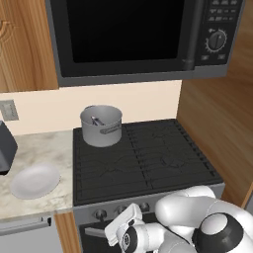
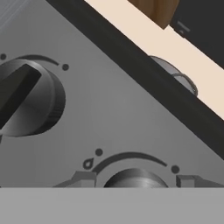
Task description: Retrieve the frozen meat and place it in the pot on a burner. Then turn the burner on.
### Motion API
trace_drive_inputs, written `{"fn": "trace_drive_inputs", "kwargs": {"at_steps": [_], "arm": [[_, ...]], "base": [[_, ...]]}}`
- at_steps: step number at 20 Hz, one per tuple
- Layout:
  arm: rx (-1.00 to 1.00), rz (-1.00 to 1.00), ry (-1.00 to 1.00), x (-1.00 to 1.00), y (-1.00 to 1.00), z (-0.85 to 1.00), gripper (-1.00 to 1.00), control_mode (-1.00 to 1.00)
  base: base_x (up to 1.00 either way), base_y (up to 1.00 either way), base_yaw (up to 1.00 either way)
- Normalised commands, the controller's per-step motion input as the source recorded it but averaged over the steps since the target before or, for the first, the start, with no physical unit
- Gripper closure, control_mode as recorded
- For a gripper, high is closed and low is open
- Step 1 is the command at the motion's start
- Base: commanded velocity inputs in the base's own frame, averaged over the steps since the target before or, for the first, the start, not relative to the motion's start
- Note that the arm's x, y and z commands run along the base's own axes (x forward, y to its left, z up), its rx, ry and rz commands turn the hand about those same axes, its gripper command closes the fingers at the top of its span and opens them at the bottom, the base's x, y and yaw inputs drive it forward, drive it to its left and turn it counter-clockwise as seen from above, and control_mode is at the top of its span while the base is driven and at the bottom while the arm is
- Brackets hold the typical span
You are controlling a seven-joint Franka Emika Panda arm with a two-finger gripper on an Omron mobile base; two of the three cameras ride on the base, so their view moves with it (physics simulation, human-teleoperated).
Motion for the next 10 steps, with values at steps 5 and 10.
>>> {"fn": "trace_drive_inputs", "kwargs": {"at_steps": [5,10], "arm": [[-0.94,0.30,0.04,0.00,0.21,-0.06,1.00,-1.00],[-1.00,0.32,0.09,0.00,0.27,0.00,1.00,-1.00]], "base": [[0.00,0.00,0.00],[0.00,0.00,0.00]]}}
